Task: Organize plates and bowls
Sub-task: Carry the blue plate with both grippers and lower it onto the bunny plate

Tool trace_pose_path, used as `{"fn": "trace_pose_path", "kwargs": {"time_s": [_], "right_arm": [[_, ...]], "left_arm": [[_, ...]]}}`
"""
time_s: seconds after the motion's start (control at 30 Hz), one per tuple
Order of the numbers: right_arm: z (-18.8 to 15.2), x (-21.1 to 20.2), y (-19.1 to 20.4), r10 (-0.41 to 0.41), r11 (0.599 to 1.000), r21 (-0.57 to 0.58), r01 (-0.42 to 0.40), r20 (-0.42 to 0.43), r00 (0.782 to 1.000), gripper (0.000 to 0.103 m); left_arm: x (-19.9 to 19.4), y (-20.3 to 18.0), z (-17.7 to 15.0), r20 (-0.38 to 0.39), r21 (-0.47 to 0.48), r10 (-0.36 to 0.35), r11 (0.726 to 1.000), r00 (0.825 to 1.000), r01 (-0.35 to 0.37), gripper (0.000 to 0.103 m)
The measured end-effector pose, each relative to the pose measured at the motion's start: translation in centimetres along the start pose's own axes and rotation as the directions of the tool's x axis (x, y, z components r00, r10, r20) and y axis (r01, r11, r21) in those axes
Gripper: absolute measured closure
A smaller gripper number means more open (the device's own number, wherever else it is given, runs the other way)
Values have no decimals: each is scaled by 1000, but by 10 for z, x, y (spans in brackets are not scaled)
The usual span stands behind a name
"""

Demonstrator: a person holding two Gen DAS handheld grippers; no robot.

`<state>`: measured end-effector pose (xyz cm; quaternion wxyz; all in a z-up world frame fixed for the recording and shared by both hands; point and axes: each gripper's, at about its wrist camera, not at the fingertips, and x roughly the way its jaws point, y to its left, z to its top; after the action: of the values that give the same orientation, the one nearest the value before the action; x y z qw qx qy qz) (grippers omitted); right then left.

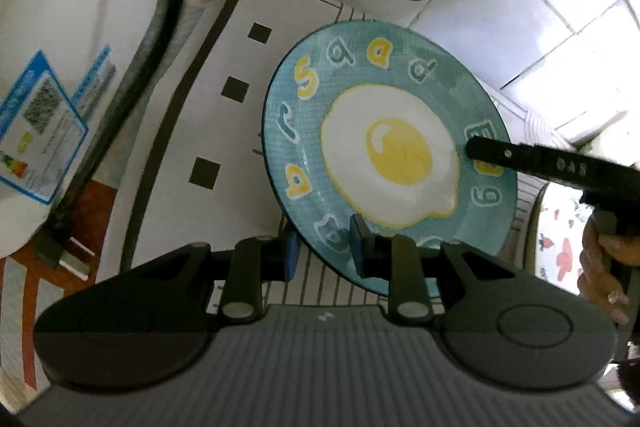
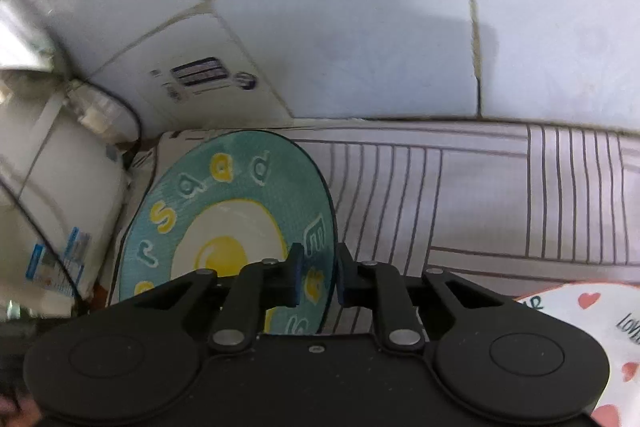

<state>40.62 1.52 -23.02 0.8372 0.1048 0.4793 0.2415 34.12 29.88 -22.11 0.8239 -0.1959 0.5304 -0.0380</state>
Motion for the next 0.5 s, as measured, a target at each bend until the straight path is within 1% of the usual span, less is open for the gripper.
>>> {"fn": "trace_pose_path", "kwargs": {"time_s": [0.07, 0.13, 0.2, 0.3, 0.4, 0.5], "right_arm": [[-2, -11, 3, 27, 999, -18, -27, 8, 1000, 89], [-6, -20, 11, 12, 999, -50, -13, -5, 1000, 88], [-13, -29, 17, 8, 998, -60, -8, -3, 1000, 87], [-24, -50, 20, 18, 999, -36, -17, 39, 999, 87], [-33, -79, 28, 4, 999, -43, 0, 84, 996, 87], [-41, -109, 31, -12, 1000, -14, 13, 122, 992, 86]], "left_arm": [[-11, 4, 0, 9, 4, -21, 1000, 1000, 21, 77], [-21, 4, 0, -2, 22, -41, 999, 999, 41, 78], [-29, -2, -4, 8, 73, -15, 997, 1000, 15, 77], [-45, -8, -9, 15, 102, -28, 994, 999, 27, 77], [-65, -17, -14, 14, 136, -54, 989, 998, 51, 77], [-84, -30, -14, -25, 146, -86, 985, 996, 88, 77]]}}
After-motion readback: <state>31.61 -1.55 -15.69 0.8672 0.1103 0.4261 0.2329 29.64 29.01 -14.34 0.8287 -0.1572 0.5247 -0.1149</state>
